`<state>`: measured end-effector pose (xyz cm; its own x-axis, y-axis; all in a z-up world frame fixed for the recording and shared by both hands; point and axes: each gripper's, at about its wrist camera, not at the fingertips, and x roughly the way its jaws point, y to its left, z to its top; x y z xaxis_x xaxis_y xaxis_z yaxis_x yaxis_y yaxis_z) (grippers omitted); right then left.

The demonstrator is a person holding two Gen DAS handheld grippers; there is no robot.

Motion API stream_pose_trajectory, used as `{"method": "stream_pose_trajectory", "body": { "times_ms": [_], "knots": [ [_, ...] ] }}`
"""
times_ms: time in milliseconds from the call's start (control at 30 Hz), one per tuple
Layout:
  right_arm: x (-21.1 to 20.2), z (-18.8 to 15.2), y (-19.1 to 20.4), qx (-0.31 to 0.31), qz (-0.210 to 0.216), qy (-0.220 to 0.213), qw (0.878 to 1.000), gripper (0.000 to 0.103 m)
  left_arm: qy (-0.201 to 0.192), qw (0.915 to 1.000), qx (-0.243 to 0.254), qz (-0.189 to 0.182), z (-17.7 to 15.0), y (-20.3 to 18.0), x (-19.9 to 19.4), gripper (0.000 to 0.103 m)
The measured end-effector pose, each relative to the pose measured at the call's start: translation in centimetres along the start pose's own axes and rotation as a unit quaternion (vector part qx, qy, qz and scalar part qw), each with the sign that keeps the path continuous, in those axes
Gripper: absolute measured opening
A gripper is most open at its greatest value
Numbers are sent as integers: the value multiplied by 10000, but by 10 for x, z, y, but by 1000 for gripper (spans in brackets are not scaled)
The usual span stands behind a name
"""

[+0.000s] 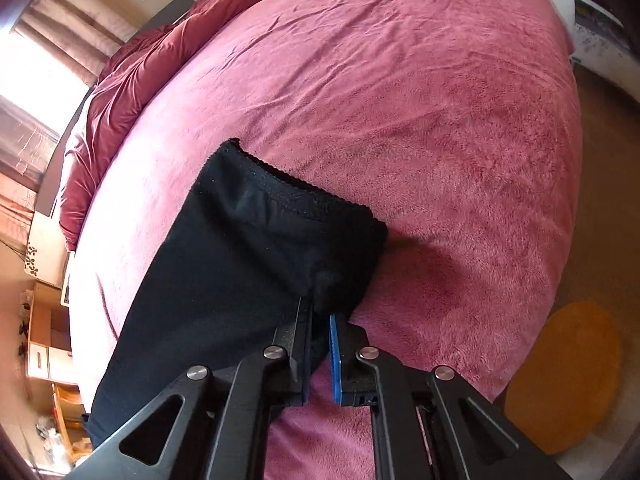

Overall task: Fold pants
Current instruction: 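Grasp the black pants leg end with the right gripper and lift it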

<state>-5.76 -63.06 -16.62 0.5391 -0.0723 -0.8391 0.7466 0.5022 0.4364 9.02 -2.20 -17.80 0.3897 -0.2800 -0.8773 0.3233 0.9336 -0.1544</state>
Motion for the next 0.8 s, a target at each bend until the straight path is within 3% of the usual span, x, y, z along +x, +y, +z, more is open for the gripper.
{"method": "stream_pose_trajectory", "body": {
  "times_ms": [100, 167, 400, 567, 800],
  "knots": [
    [-10, -4, -2, 18, 173, -17, 9998, 19, -132, 9999, 35, 68, -1, -5, -1, 28],
    [-17, -10, -4, 17, 220, -19, 9998, 36, -187, 9998, 8, 71, -1, -8, -2, 28],
    [-11, -43, -16, 299, 985, 264, 9943, 40, -235, 9996, -21, 149, -1, -11, -5, 29],
    [-6, -62, -16, 523, 1169, 281, 9914, 47, -230, 9996, -25, 153, -4, -10, -6, 29],
    [0, -54, -8, 605, 1245, 277, 9900, 52, -167, 9998, -53, 128, -3, -7, -1, 29]
  ]
}}
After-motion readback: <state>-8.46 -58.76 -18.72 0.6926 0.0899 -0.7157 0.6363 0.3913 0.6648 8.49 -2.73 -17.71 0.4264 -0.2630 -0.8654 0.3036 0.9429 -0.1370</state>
